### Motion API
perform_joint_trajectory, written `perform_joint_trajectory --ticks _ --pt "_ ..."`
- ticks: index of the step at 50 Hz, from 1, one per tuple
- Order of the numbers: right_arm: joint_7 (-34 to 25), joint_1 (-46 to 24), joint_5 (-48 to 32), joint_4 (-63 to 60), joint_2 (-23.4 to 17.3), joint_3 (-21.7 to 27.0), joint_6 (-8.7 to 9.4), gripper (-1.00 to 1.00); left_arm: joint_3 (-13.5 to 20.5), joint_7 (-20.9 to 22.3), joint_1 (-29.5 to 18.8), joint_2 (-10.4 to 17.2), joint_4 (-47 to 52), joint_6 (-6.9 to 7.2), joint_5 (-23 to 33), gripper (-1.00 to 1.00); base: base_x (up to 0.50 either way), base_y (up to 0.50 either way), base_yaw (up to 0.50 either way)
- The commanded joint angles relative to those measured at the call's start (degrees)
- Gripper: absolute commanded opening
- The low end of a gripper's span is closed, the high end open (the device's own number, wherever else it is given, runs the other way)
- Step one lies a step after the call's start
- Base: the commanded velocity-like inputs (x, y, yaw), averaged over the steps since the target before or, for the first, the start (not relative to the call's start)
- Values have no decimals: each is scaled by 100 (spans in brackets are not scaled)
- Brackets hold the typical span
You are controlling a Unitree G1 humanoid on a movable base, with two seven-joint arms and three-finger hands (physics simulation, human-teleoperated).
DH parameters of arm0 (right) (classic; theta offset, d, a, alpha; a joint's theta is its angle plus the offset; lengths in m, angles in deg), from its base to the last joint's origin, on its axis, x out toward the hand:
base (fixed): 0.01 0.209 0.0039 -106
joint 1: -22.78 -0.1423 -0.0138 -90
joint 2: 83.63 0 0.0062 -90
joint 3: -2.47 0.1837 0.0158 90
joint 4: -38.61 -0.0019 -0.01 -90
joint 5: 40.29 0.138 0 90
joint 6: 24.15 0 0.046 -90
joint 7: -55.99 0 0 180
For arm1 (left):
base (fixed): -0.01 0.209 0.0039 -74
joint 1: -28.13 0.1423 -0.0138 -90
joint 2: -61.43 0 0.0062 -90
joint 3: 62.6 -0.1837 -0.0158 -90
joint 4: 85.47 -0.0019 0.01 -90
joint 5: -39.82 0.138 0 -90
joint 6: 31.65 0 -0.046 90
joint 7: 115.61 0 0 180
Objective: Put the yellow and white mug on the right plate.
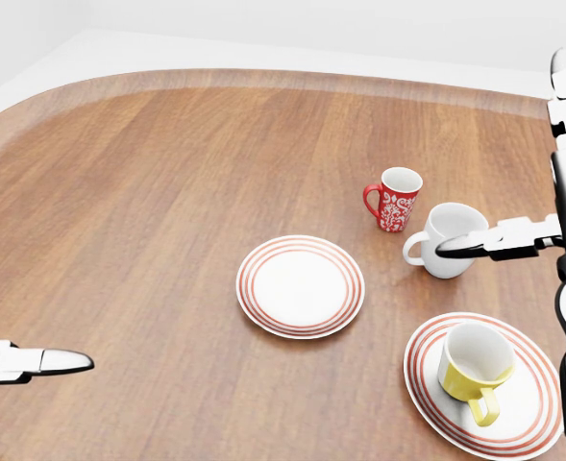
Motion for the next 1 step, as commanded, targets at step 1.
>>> perform_joint_trajectory --ticks 1 --pt "-385 566 -54 -1744 404 21 0 100 -60 48 62 -68 254 0 41 100 0 0 0"
